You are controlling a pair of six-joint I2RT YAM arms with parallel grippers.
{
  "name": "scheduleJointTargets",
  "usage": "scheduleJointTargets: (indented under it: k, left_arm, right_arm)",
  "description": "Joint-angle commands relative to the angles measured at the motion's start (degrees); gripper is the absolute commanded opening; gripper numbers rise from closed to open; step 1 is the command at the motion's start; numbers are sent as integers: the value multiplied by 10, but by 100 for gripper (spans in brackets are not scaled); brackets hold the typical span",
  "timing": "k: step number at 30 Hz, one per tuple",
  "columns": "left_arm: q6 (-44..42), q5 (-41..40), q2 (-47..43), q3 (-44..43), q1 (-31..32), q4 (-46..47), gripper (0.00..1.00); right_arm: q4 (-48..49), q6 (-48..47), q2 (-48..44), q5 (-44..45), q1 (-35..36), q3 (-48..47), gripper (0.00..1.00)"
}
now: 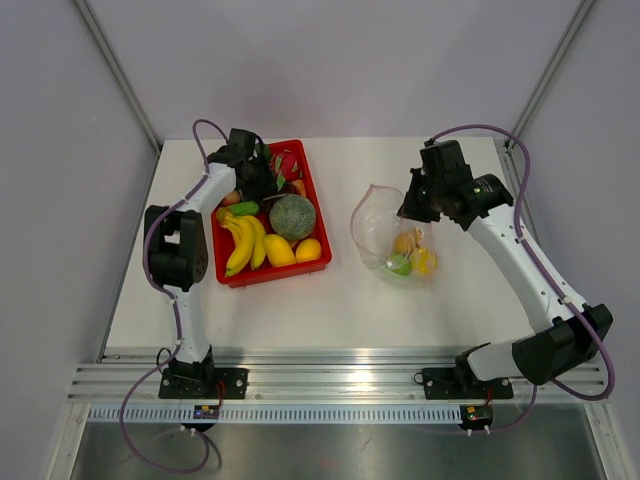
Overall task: Place the food in the zip-top bag and seal the zipper
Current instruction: Pick up the fake fruit from the bin.
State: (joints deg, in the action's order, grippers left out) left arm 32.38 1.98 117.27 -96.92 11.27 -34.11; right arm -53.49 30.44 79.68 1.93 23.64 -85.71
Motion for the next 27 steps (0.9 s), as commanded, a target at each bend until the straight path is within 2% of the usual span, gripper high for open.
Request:
scheduleJointTargets:
  k: [1, 5, 10, 14, 22, 27]
  left_arm:
    - [-10, 4, 7, -1, -4, 36, 57]
    - [-11, 6, 12, -2, -4, 27, 54]
    - [-18, 7, -66, 58, 5, 75, 50]
    - [-23, 35, -93, 72, 12, 81, 52]
    - [-45, 40, -82, 34, 35, 53, 59]
    - [-59, 28, -17, -34, 45, 0, 60]
  right_arm:
    - [2, 0, 4, 0, 3, -22, 0]
    - [3, 1, 4, -2, 3, -22, 0]
    - [3, -2, 7, -1, 3, -21, 0]
    - [9, 0, 7, -6, 3, -17, 0]
    - [22, 2, 1, -11, 3, -4, 0]
    - [27, -2, 0, -15, 3, 2, 0]
